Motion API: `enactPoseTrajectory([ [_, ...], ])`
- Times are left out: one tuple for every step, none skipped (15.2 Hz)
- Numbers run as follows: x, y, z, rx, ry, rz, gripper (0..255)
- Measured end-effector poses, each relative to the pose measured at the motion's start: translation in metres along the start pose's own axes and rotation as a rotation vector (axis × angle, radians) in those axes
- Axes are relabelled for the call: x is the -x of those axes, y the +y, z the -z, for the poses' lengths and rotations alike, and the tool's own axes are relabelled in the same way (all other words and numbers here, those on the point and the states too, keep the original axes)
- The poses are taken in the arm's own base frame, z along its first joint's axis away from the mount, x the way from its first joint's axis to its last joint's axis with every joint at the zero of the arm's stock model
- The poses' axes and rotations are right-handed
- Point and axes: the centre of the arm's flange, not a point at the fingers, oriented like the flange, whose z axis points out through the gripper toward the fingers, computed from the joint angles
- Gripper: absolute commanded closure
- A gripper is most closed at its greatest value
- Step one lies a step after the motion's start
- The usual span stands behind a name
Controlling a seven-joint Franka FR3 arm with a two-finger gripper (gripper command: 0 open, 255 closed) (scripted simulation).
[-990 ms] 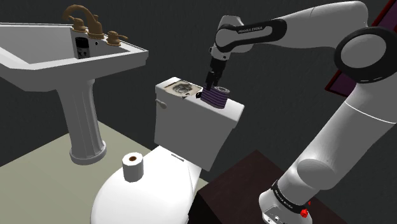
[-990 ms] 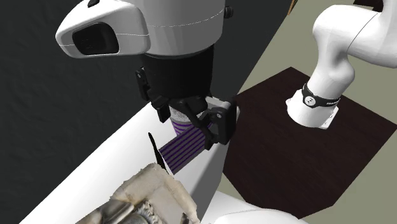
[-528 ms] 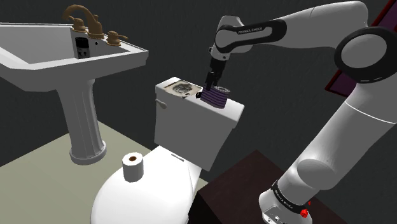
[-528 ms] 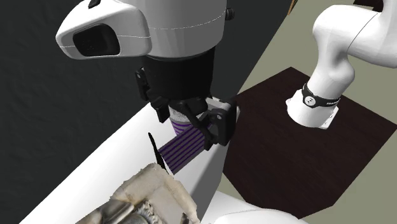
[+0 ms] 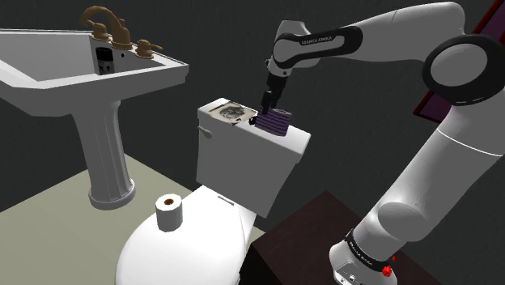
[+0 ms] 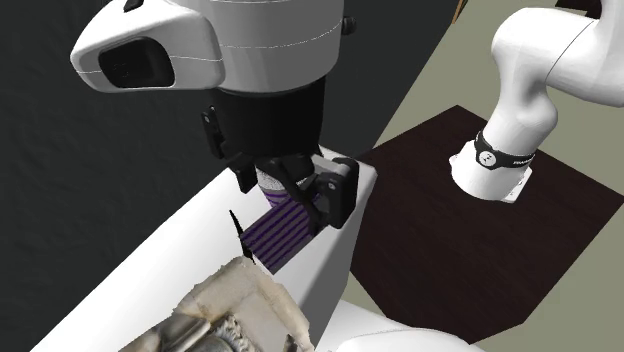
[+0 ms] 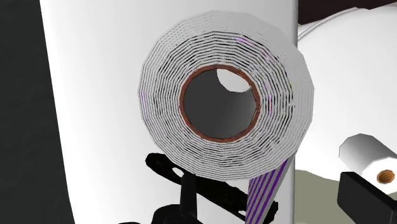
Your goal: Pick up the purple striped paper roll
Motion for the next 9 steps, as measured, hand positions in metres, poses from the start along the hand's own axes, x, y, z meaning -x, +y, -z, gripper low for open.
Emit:
enactPoseTrajectory([
  [0.001, -0.002, 0.002, -0.019, -0.014, -0.008, 255],
  [0.002, -0.002, 0.005, -0.036, -0.023, -0.013, 255],
  [0.004, -0.001, 0.008, -0.042, -0.029, -0.016, 255],
  [0.004, -0.004, 0.009, -0.05, -0.036, -0.016, 255],
  [0.003, -0.006, 0.01, -0.059, -0.045, -0.012, 255],
  [0.003, -0.007, 0.013, -0.064, -0.05, -0.011, 255],
  [0.003, -0.008, 0.017, -0.066, -0.052, -0.01, 255],
  [0.002, -0.008, 0.021, -0.067, -0.054, -0.01, 255],
  [0.003, -0.007, 0.025, -0.068, -0.054, -0.01, 255],
])
